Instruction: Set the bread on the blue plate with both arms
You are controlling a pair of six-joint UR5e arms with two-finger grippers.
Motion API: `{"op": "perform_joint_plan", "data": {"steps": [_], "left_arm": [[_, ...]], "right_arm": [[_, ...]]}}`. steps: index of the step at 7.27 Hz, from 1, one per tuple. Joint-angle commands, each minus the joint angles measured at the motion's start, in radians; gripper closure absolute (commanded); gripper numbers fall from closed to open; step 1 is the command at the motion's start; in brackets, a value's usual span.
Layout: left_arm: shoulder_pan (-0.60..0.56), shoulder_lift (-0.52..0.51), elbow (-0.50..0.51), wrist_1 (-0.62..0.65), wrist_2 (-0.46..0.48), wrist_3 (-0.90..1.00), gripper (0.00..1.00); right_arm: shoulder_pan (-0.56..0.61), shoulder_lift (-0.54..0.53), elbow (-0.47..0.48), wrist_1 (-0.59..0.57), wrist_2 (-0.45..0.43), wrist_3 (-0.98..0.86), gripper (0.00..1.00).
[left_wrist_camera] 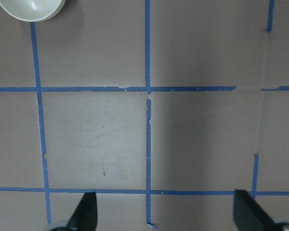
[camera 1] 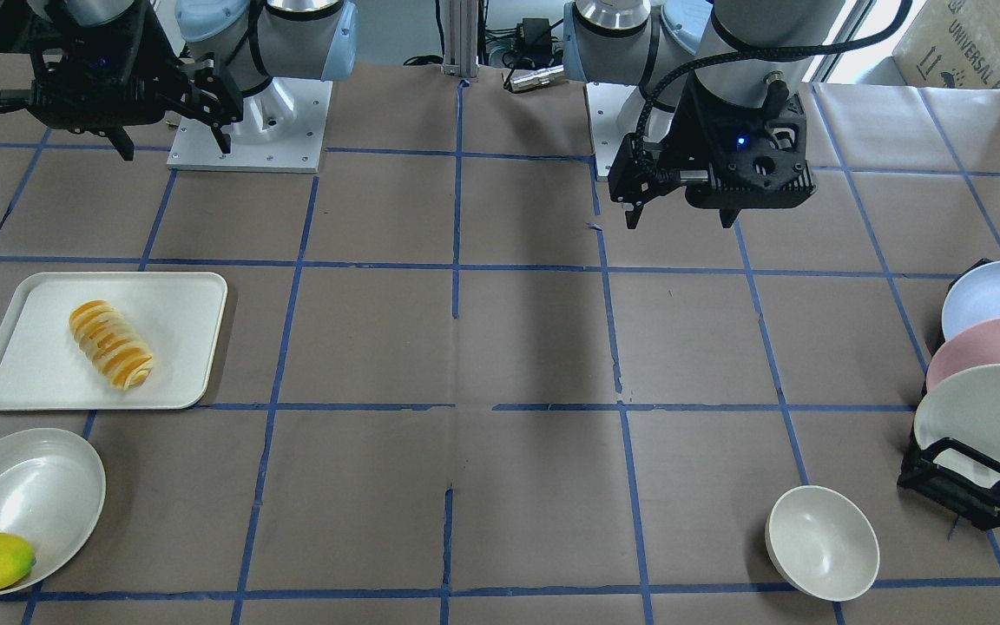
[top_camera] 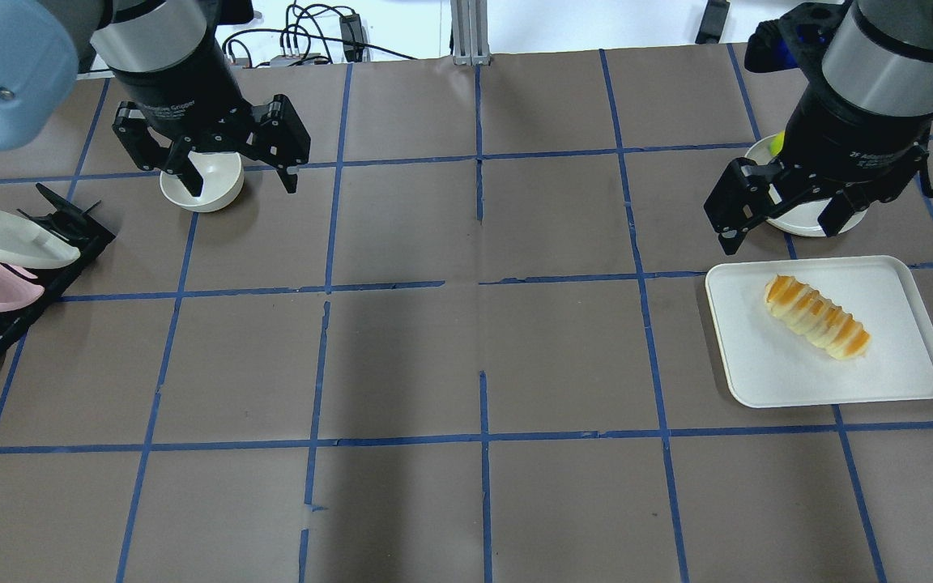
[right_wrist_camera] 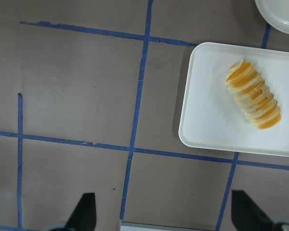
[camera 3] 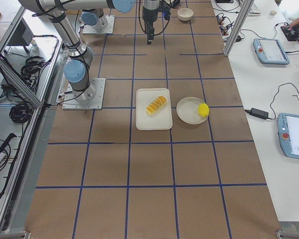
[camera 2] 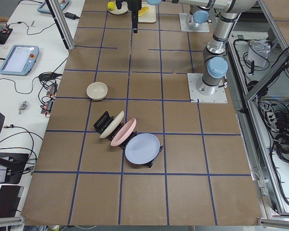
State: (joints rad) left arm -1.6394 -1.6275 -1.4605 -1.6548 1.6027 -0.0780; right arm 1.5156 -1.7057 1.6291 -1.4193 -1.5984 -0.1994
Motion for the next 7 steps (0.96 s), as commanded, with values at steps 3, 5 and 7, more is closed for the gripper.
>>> {"op": "perform_joint_plan", "data": {"steps": [3, 5, 7], "left_arm": [[0.007, -0.002, -0.001, 0.003, 0.008, 0.001, 0.0], [0.012, -0.006, 0.0, 0.004, 0.006, 0.001, 0.0], [0.013, -0.008, 0.0, 0.004, 0.006, 0.001, 0.0]], "right_arm": [[0.002, -0.002, 0.0, 0.002, 0.002, 0.003, 0.0], [0.003, -0.005, -0.002, 0.002, 0.017, 0.002, 0.0], [0.003, -0.024, 0.0, 0.026, 0.014, 0.0, 0.0]]}}
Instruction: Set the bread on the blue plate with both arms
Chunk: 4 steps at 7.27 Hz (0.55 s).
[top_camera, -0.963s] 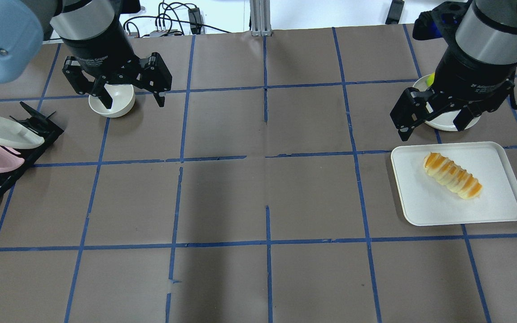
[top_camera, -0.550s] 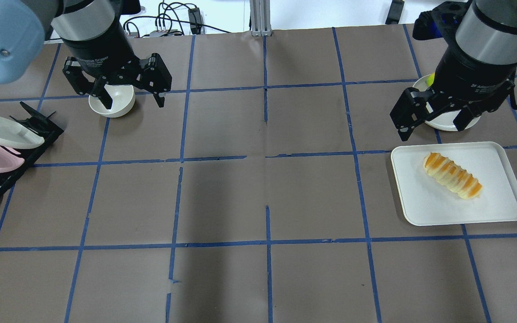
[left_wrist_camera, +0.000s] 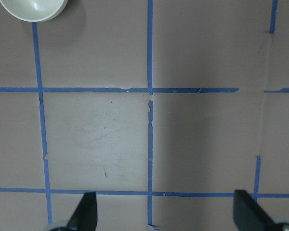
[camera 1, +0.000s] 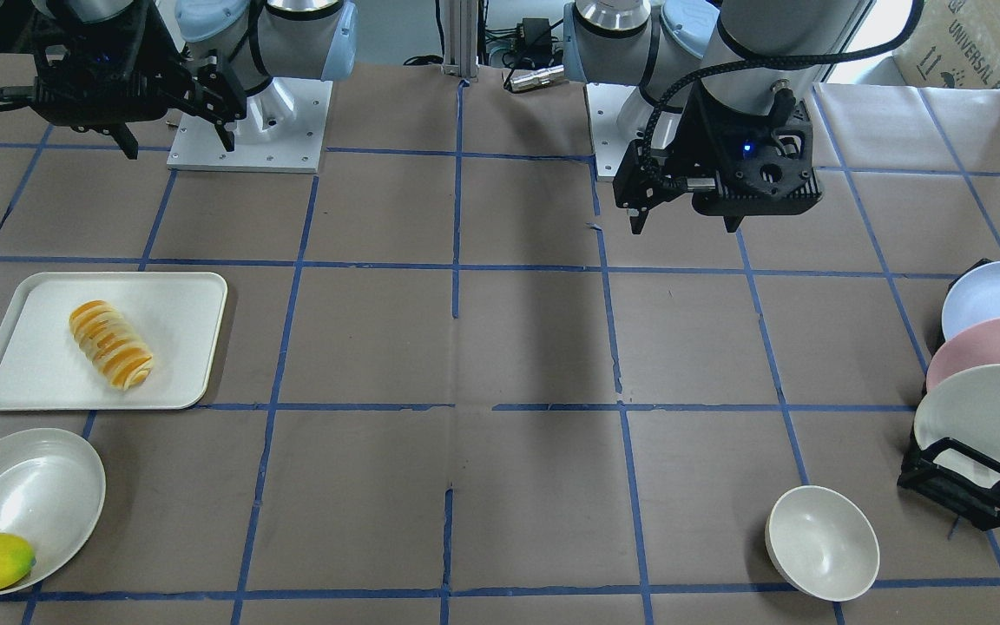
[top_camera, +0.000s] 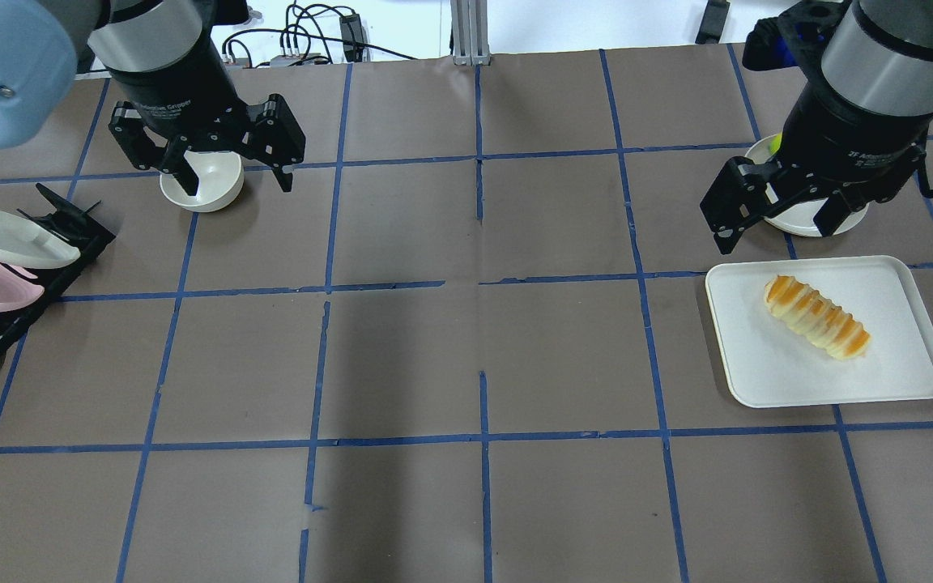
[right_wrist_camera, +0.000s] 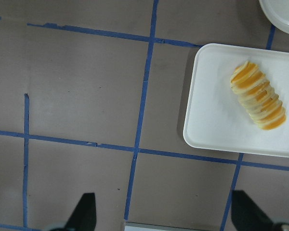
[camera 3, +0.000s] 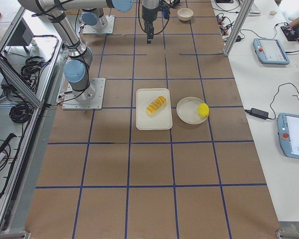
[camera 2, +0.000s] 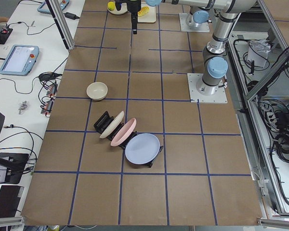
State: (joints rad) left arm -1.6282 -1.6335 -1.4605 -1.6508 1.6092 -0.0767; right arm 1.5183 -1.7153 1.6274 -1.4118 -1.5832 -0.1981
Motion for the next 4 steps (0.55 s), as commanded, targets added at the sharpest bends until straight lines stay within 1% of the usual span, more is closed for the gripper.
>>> {"op": "perform_joint_plan", "data": {"steps": [1, 2, 3, 4], "left_arm": [[0.002, 0.0, 0.0, 0.0, 0.0, 0.002, 0.0], [0.004, -0.002, 0.0, 0.0, 0.003, 0.002, 0.0], [0.017, -0.003, -0.003, -0.003, 0.006, 0.044, 0.0], [0.136, -0.006, -0.011, -0.007, 0.008, 0.155, 0.0]], "right_arm": [[-0.004, -0.009, 0.003, 0.016, 0.003, -0.012, 0.0], [-0.015, -0.004, 0.043, -0.089, 0.002, -0.111, 0.01], [-0.064, -0.003, 0.145, -0.242, 0.005, -0.248, 0.01], [-0.17, -0.006, 0.292, -0.4, 0.008, -0.286, 0.01]]}}
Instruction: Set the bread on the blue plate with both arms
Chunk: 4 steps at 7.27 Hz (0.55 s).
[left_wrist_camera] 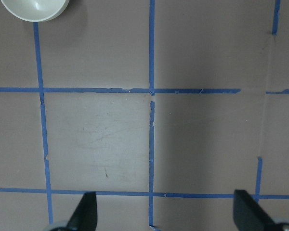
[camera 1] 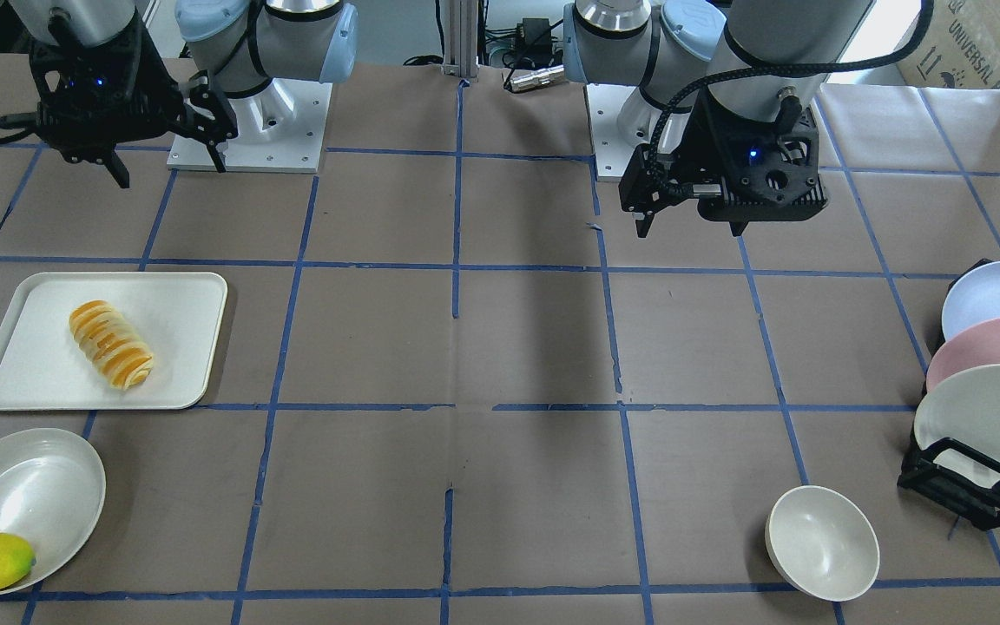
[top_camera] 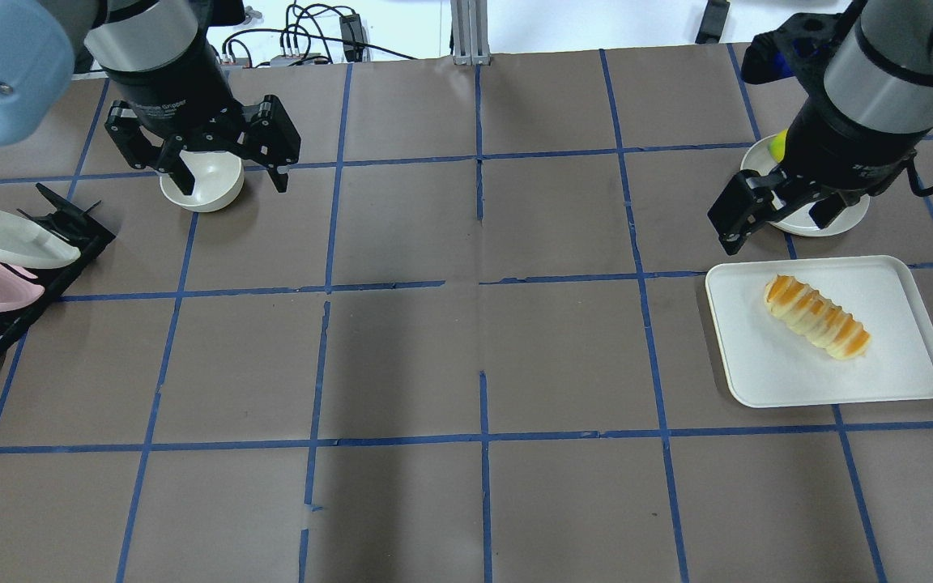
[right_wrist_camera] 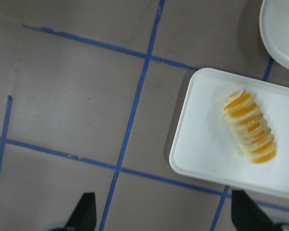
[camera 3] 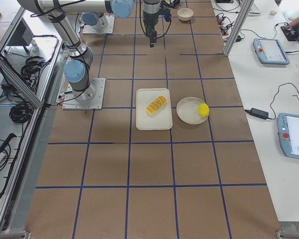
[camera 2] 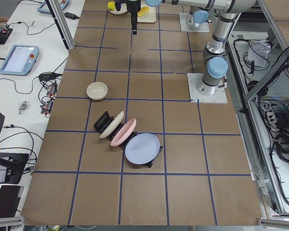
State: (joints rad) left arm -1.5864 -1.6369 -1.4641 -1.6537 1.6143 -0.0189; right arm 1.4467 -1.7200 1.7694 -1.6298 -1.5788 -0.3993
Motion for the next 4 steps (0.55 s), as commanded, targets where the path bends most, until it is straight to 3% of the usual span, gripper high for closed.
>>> {"op": "perform_joint_plan", "data": {"steps": [1, 2, 4], "left_arm": [[0.246, -0.004, -0.025, -0.006, -0.001, 0.216, 0.0], [0.358, -0.004, -0.025, -0.012, 0.002, 0.352, 0.0], [0.542, -0.006, -0.022, -0.011, 0.125, 0.646, 0.0]], "right_arm": [[-0.183, 0.0, 0.288, -0.39, 0.028, -0.335, 0.0], [-0.233, 0.005, 0.35, -0.469, 0.031, -0.472, 0.0], [-0.25, 0.197, 0.373, -0.652, 0.032, -0.717, 0.0]]}}
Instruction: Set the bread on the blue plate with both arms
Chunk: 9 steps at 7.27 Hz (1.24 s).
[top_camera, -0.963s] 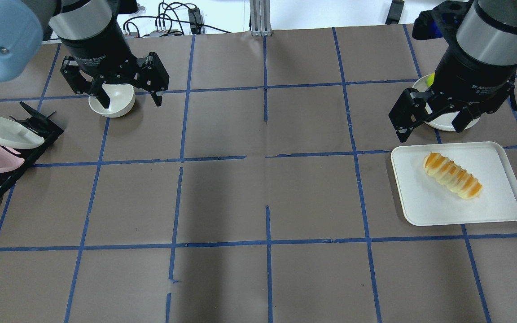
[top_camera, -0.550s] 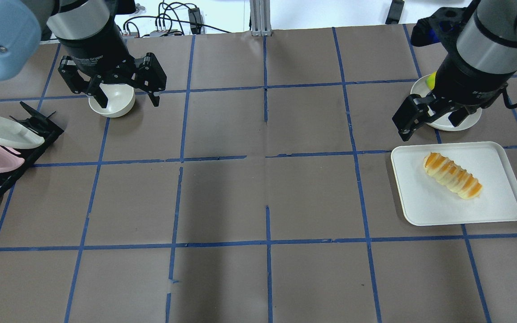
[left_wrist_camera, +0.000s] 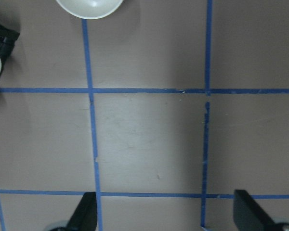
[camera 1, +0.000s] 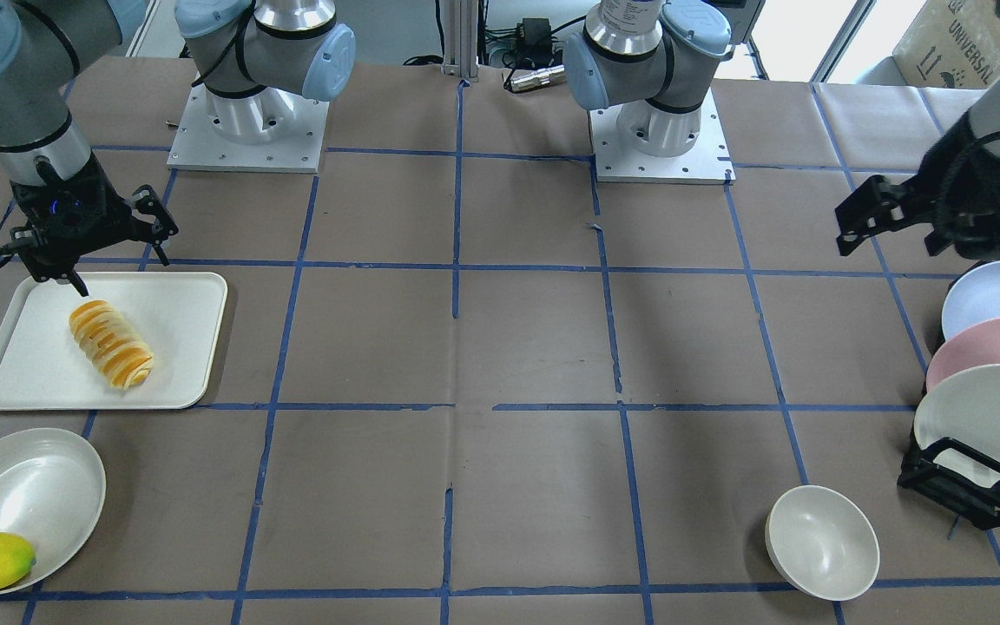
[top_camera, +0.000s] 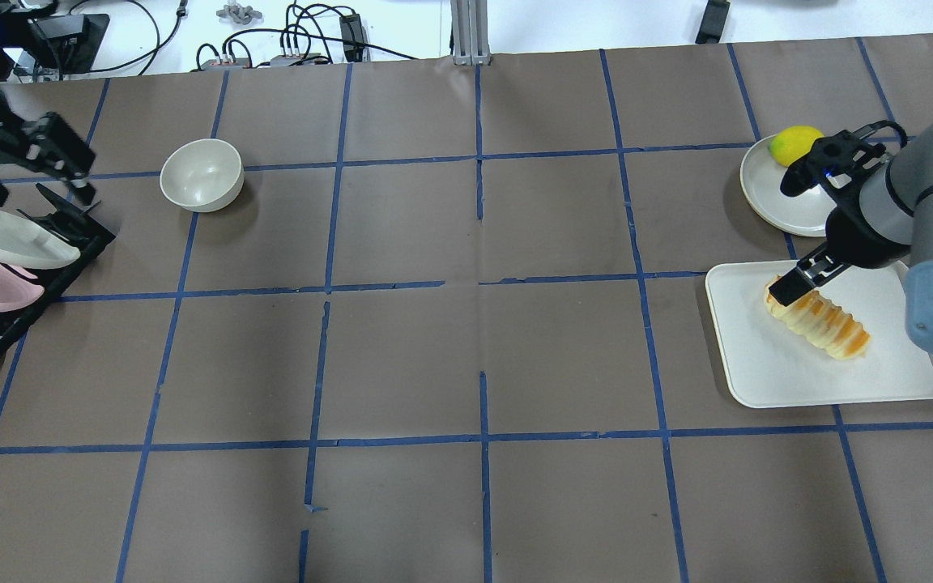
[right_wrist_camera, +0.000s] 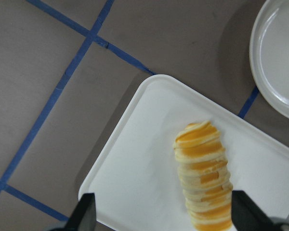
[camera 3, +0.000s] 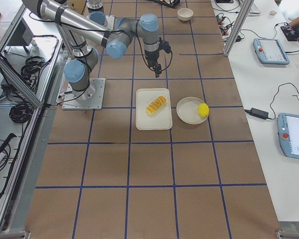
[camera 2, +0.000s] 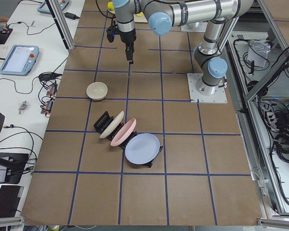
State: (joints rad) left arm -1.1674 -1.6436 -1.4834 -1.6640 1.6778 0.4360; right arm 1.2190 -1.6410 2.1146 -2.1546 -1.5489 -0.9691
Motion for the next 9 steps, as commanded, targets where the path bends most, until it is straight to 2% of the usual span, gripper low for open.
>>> {"op": "perform_joint_plan", "data": {"steps": [1, 2, 4, 6, 7, 9], "left_arm": [[0.229, -0.013, 0.006, 0.007, 0.059, 0.346, 0.0], [0.339, -0.039, 0.024, 0.021, 0.054, 0.488, 0.0], [0.487, -0.152, 0.079, 0.072, 0.011, 0.672, 0.0], [0.558, -0.342, 0.252, 0.064, -0.059, 0.8, 0.0], [0.598, -0.442, 0.347, 0.044, -0.088, 0.854, 0.0], [0.629, -0.601, 0.467, 0.023, -0.09, 0.894, 0.0]], "right_arm": [[-0.082, 0.169, 0.028, -0.149, 0.033, -0.167, 0.0], [-0.131, 0.196, 0.028, -0.151, 0.067, -0.265, 0.0], [-0.134, 0.202, 0.048, -0.181, 0.067, -0.278, 0.0], [-0.139, 0.262, 0.048, -0.293, 0.062, -0.374, 0.0], [-0.141, 0.298, 0.05, -0.321, 0.059, -0.375, 0.0], [-0.142, 0.306, 0.07, -0.327, 0.067, -0.373, 0.03]]}}
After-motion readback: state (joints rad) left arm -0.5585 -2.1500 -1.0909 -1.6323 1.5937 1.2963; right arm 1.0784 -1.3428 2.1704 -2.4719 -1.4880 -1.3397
